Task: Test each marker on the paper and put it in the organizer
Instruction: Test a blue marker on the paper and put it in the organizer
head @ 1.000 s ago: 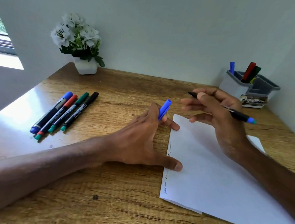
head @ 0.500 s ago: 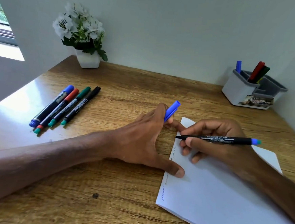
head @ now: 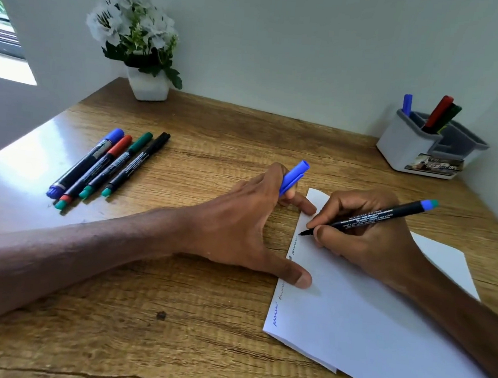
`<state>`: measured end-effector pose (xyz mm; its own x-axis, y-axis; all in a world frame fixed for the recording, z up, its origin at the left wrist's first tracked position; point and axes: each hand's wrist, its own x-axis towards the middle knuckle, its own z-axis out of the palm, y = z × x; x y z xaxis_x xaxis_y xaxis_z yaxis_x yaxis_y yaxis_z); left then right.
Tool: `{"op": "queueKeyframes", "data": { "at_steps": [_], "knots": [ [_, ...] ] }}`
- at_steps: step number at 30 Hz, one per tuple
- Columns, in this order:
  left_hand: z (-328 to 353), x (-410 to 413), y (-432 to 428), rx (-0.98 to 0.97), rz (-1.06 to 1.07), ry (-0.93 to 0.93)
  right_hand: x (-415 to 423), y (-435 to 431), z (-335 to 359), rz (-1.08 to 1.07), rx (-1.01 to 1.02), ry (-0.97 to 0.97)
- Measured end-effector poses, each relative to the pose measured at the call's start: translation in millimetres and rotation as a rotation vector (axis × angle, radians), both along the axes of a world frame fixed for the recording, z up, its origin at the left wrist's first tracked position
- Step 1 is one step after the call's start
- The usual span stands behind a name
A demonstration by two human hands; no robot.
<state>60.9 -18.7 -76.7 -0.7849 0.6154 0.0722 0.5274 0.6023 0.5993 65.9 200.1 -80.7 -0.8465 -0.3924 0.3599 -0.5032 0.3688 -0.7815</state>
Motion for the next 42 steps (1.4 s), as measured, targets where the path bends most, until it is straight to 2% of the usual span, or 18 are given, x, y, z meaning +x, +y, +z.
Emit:
{"op": "queueKeyframes", "data": {
  "at_steps": [16, 42],
  "knots": [
    [1.3, -0.2, -0.1, -0.008, -0.011, 0.001, 0.1, -0.6, -1.5, -0.029, 0.045, 0.044],
    [-0.8, -0.6, 1.7, -0.02, -0.005, 0.015, -0.4, 1.3, -1.1, -0.115, -0.001, -0.052]
  ]
}}
